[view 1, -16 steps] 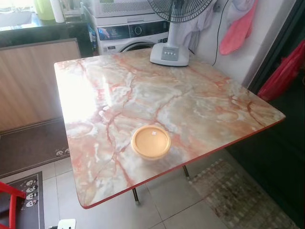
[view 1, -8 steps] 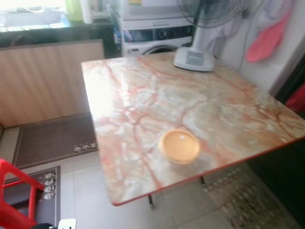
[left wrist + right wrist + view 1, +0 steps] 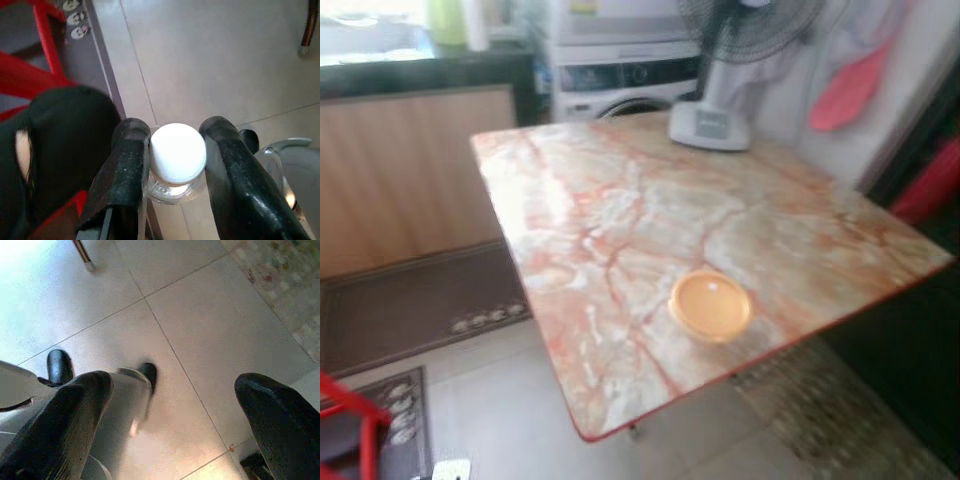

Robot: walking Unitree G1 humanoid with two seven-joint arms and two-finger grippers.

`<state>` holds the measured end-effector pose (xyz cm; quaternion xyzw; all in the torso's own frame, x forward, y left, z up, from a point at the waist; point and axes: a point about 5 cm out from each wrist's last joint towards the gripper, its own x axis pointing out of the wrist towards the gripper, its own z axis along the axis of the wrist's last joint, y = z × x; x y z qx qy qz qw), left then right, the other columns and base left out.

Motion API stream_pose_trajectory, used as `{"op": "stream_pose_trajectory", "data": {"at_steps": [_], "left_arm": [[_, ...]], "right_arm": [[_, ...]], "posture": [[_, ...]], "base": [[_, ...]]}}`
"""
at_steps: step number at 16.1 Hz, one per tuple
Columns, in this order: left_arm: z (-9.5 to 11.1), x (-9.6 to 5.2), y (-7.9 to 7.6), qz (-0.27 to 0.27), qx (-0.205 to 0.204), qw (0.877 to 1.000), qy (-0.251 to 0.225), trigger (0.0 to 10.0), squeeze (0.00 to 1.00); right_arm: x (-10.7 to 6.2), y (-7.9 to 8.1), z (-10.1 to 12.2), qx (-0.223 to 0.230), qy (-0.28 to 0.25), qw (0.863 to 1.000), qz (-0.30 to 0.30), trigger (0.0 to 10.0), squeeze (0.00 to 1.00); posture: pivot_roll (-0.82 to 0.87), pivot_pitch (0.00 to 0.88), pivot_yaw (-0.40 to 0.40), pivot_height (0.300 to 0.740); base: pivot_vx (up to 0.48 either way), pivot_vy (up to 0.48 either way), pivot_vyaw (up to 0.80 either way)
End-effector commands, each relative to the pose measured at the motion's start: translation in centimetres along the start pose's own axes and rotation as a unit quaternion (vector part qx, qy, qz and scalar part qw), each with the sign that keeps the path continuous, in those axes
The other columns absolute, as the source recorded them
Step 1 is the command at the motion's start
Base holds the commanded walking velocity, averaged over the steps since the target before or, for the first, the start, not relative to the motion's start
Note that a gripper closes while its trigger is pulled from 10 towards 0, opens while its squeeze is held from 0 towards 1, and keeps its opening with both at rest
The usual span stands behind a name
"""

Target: Restocking fridge

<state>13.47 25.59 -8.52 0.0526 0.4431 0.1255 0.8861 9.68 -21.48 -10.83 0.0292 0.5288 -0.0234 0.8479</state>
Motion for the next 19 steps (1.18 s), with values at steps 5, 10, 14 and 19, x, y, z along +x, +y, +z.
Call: {"op": "stream_pose_trajectory", "data": {"at_steps": [5, 10, 14, 19], "left_arm": [[-0.25, -0.01, -0.14, 0.003, -0.008, 1.000, 0.011, 10.0, 0.00], [-0.23, 0.02, -0.22, 0.003, -0.012, 1.000, 0.013, 10.0, 0.00], [-0.58, -0.07, -0.37, 0.004, -0.020, 1.000, 0.019, 10.0, 0.00], [-0.87, -0.12, -0.28, 0.009, -0.030, 0.999, 0.028, 10.0, 0.00]], "right_arm": [[-0.12, -0.42, -0.22, -0.001, 0.006, 1.000, -0.004, 10.0, 0.00], [-0.09, -0.39, -0.14, -0.005, 0.006, 1.000, -0.002, 10.0, 0.00], [-0.10, -0.44, -0.05, -0.003, 0.002, 1.000, -0.003, 10.0, 0.00], [-0.10, -0.47, -0.05, 0.000, 0.002, 1.000, -0.005, 10.0, 0.00]], "posture": [[0.16, 0.000, -0.046, 0.740], [0.17, 0.000, -0.049, 0.740], [0.17, 0.000, -0.054, 0.740], [0.17, 0.000, -0.055, 0.740]], "base": [[0.000, 0.000, -0.79], [0.000, 0.000, -0.72], [0.000, 0.000, 0.00], [0.000, 0.143, 0.00]]}}
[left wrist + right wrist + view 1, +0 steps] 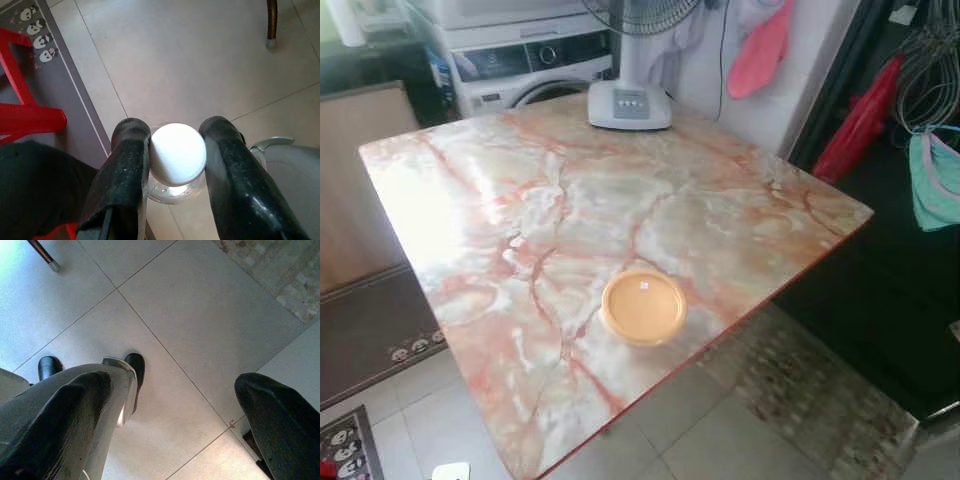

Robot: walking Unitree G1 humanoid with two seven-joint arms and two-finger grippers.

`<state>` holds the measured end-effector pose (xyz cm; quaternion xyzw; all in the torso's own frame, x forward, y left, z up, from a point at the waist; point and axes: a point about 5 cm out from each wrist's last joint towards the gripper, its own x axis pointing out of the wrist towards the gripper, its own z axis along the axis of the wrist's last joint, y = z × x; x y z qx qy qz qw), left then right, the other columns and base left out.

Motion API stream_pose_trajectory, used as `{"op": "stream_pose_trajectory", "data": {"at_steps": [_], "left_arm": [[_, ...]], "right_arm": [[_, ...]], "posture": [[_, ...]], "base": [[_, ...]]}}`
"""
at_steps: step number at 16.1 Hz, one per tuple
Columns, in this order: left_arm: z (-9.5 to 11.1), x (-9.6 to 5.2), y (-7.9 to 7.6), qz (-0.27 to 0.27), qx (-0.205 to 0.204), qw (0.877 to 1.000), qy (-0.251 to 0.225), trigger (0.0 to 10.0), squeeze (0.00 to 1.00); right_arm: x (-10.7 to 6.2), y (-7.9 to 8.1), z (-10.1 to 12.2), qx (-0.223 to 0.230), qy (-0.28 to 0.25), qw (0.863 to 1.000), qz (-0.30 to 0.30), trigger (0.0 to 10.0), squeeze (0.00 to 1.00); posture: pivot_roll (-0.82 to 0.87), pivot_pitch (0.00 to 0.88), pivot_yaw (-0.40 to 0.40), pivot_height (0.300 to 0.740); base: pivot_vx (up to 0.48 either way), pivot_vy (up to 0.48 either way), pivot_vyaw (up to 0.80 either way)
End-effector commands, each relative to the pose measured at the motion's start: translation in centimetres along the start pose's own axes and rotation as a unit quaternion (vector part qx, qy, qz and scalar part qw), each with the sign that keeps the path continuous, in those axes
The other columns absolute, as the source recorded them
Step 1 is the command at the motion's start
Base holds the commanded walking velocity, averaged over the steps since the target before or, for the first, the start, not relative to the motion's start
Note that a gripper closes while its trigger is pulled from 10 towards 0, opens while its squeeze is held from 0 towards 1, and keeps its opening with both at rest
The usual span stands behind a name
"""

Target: Restocking fridge

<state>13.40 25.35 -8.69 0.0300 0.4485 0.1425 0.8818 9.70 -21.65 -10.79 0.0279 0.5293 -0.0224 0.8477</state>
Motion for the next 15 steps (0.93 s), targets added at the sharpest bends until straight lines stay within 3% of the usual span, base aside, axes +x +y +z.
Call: {"op": "stream_pose_trajectory", "data": {"at_steps": [1, 9, 11, 15], "left_arm": [[-0.7, -0.1, 0.0, 0.004, -0.003, 1.000, 0.018, 10.0, 0.00], [-0.4, -0.1, 0.9, 0.015, 0.001, 1.000, 0.017, 10.0, 0.00], [-0.8, -0.2, 1.2, 0.027, -0.003, 0.999, 0.019, 10.0, 0.00], [-1.8, -0.6, 1.6, 0.030, -0.002, 0.999, 0.030, 10.0, 0.00]], "right_arm": [[-0.1, -0.3, -0.1, 0.002, 0.001, 1.000, -0.005, 10.0, 0.00], [0.1, 0.4, -0.1, 0.019, -0.006, 1.000, -0.005, 10.0, 0.00], [0.0, 0.3, -0.3, 0.009, 0.001, 1.000, -0.003, 10.0, 0.00], [-0.1, 0.0, -0.7, -0.007, 0.013, 1.000, 0.000, 10.0, 0.00]], "posture": [[0.17, 0.000, -0.053, 0.740], [0.18, 0.000, -0.035, 0.740], [0.18, 0.000, -0.042, 0.740], [0.19, 0.000, -0.050, 0.740]], "base": [[0.000, 0.412, 0.00], [0.000, 0.410, 0.00], [0.000, 0.000, 0.00], [0.000, 0.000, -0.79]]}}
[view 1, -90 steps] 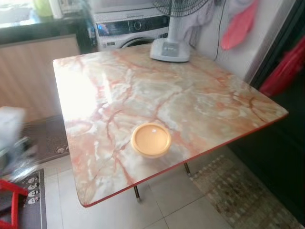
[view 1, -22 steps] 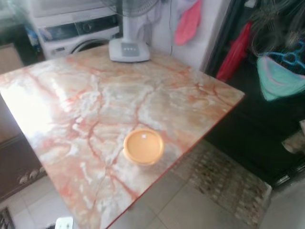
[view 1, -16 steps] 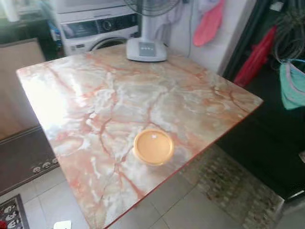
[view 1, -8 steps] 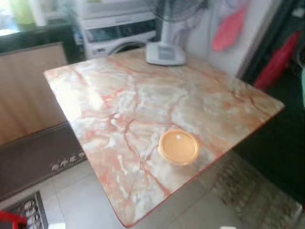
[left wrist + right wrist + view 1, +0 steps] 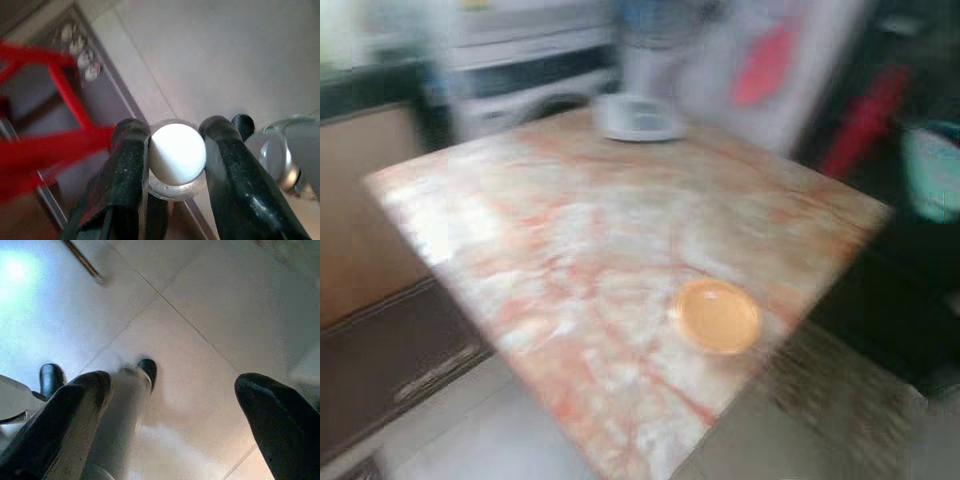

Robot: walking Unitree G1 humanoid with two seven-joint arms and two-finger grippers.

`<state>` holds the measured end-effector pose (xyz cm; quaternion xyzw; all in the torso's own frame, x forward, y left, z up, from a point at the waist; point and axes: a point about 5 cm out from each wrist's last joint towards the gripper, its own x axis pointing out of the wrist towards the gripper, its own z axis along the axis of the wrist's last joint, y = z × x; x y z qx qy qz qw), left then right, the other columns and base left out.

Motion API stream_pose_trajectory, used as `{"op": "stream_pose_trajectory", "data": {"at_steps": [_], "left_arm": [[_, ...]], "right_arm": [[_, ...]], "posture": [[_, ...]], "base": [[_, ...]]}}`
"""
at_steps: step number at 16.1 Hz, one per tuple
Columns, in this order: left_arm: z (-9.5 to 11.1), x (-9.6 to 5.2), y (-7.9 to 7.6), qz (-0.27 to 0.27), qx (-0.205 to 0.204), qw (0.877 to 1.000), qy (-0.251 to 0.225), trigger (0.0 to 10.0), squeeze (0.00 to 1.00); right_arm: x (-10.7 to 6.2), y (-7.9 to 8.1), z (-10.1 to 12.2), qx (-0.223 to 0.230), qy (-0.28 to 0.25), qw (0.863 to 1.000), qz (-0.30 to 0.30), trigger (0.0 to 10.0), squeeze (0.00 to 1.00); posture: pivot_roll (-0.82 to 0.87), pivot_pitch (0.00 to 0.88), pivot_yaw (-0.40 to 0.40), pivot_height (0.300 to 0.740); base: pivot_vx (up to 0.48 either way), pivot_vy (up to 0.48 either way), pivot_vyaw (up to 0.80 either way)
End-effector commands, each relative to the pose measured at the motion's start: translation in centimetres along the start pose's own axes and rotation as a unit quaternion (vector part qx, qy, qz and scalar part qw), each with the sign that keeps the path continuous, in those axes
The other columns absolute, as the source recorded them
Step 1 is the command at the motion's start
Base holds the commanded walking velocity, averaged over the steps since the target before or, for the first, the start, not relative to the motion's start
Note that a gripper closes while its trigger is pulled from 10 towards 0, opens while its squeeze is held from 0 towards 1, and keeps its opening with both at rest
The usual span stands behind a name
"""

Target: Restocking fridge

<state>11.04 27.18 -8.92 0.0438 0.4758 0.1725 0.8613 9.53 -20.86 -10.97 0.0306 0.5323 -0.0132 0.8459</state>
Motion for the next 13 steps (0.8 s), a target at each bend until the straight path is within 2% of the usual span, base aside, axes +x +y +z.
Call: {"op": "stream_pose_trajectory", "data": {"at_steps": [1, 11, 13], "left_arm": [[0.02, -0.01, -0.56, -0.005, -0.006, 1.000, -0.002, 10.0, 0.00], [-0.01, 0.00, -0.77, -0.008, -0.010, 1.000, 0.000, 10.0, 0.00], [0.09, 0.03, -0.90, -0.014, -0.001, 1.000, -0.001, 10.0, 0.00]], "right_arm": [[-0.24, -0.82, -0.42, -0.004, 0.010, 1.000, -0.010, 10.0, 0.00], [-0.17, -0.98, 0.07, -0.010, 0.004, 1.000, -0.011, 10.0, 0.00], [-0.17, -1.01, 0.16, -0.004, -0.001, 1.000, -0.013, 10.0, 0.00]], "posture": [[0.19, 0.000, -0.050, 0.740], [0.19, 0.000, -0.059, 0.740], [0.18, 0.000, -0.059, 0.740]], "base": [[0.000, 0.000, -0.79], [0.000, 0.000, -0.79], [0.000, 0.000, 0.00]]}}
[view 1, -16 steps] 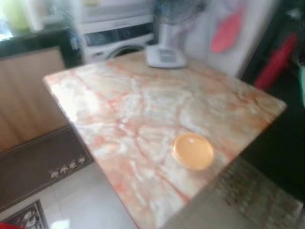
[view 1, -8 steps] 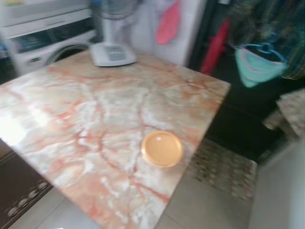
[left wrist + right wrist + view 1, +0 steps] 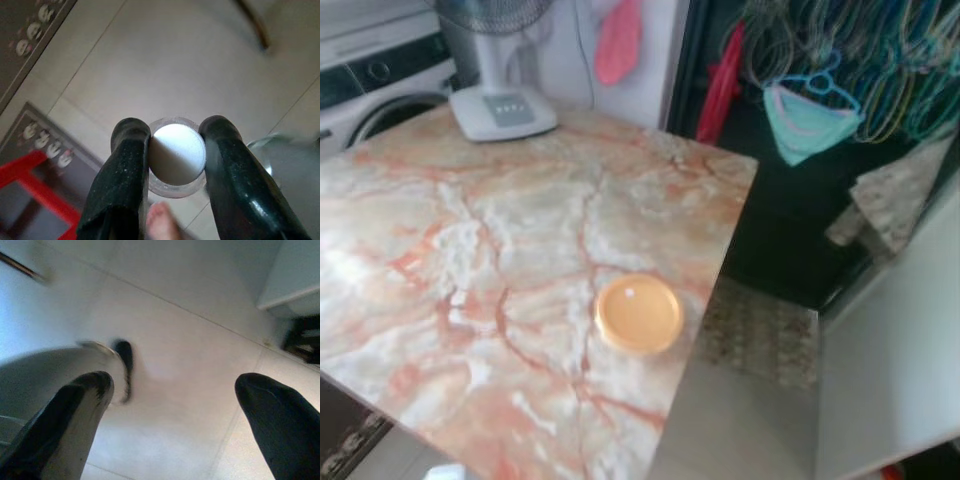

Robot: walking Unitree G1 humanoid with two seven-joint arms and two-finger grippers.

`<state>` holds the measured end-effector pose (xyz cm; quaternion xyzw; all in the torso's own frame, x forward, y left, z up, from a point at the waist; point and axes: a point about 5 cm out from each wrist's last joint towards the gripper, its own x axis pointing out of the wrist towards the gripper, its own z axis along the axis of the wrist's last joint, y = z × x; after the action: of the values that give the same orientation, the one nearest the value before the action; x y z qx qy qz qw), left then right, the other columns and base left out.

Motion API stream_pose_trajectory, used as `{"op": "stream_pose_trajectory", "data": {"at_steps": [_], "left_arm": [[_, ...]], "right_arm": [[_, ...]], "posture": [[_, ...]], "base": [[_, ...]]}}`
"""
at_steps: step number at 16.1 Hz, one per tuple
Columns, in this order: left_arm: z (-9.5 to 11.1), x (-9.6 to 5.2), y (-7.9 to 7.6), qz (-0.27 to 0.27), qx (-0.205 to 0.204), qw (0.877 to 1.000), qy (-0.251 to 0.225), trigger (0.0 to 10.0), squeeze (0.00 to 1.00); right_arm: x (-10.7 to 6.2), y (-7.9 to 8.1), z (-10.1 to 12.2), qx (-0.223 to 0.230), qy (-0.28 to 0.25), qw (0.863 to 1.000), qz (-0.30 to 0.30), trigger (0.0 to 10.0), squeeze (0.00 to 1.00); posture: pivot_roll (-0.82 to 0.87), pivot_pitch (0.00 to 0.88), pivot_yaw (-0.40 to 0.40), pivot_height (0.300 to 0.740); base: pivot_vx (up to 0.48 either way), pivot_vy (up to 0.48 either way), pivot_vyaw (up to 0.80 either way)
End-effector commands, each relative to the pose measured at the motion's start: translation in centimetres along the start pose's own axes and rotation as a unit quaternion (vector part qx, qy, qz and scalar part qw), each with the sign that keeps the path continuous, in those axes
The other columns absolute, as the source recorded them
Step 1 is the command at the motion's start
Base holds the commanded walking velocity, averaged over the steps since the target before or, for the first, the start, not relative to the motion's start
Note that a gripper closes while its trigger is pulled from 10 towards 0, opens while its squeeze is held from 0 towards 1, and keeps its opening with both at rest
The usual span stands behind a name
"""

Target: Restocking fridge

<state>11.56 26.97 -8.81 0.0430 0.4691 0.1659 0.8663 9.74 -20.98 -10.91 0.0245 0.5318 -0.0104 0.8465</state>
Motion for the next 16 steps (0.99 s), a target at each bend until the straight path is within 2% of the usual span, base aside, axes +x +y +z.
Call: {"op": "stream_pose_trajectory", "data": {"at_steps": [1, 11, 16], "left_arm": [[-0.21, -0.03, -0.75, -0.010, 0.005, 1.000, 0.005, 10.0, 0.00], [0.07, 0.06, -1.01, -0.014, 0.016, 1.000, 0.004, 10.0, 0.00], [0.11, 0.07, -1.12, -0.017, 0.020, 1.000, 0.003, 10.0, 0.00]], "right_arm": [[-0.19, -0.92, -0.03, 0.005, 0.000, 1.000, -0.013, 10.0, 0.00], [-0.15, -0.85, 0.13, 0.012, -0.006, 1.000, -0.014, 10.0, 0.00], [-0.13, -0.73, 0.11, 0.009, -0.004, 1.000, -0.011, 10.0, 0.00]], "posture": [[0.18, 0.000, -0.061, 0.740], [0.19, 0.000, -0.062, 0.740], [0.19, 0.000, -0.061, 0.740]], "base": [[0.000, 0.000, 0.00], [0.000, -0.307, 0.00], [0.000, -0.310, -0.59]]}}
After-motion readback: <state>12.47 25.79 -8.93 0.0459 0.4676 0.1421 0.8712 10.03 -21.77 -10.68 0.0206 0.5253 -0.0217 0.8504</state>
